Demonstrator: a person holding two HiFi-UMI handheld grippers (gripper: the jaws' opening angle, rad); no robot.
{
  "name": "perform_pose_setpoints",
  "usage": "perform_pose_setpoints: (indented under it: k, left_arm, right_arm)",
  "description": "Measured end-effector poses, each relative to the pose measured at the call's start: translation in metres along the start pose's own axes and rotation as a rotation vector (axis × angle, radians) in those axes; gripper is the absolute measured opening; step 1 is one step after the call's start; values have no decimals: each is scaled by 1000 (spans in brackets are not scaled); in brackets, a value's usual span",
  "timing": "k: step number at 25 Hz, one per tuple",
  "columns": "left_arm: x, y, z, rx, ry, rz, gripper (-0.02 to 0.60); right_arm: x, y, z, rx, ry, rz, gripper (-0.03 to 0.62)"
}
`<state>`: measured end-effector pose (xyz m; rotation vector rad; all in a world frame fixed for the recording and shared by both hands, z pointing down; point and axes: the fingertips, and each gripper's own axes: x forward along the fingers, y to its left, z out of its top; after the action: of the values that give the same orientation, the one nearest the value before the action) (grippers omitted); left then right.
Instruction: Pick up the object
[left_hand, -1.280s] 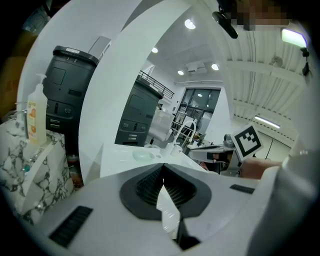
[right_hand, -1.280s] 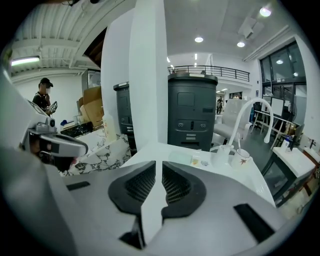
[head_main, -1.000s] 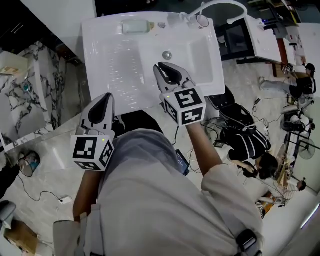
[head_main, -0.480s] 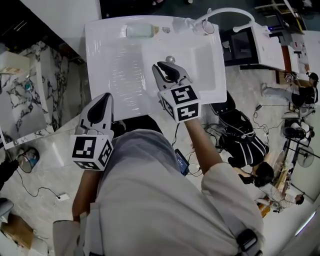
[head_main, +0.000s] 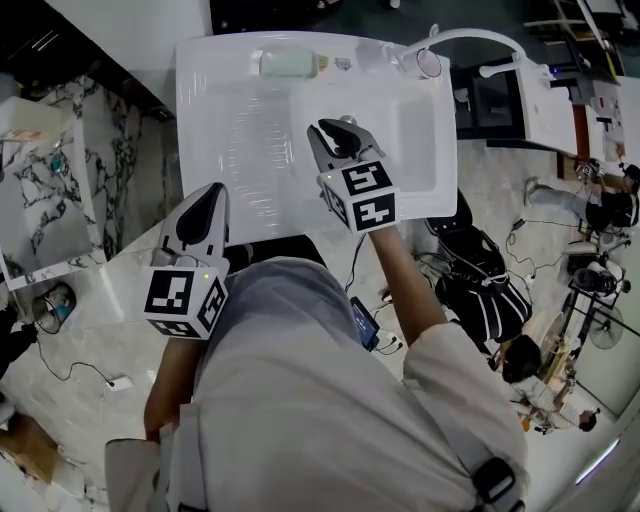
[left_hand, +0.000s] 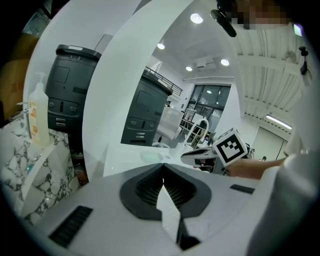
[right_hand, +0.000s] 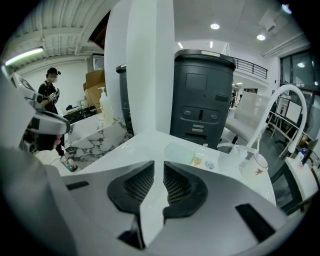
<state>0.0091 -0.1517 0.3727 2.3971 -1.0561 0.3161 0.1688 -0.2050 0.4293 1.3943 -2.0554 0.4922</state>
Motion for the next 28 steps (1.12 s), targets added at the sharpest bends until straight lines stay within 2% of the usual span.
perform_pose_setpoints:
  k: [28]
  left_arm:
    - [35,1,-12,-38,49,58,6]
  right_arm:
    - [65,-25,-13,-121,115,93,84]
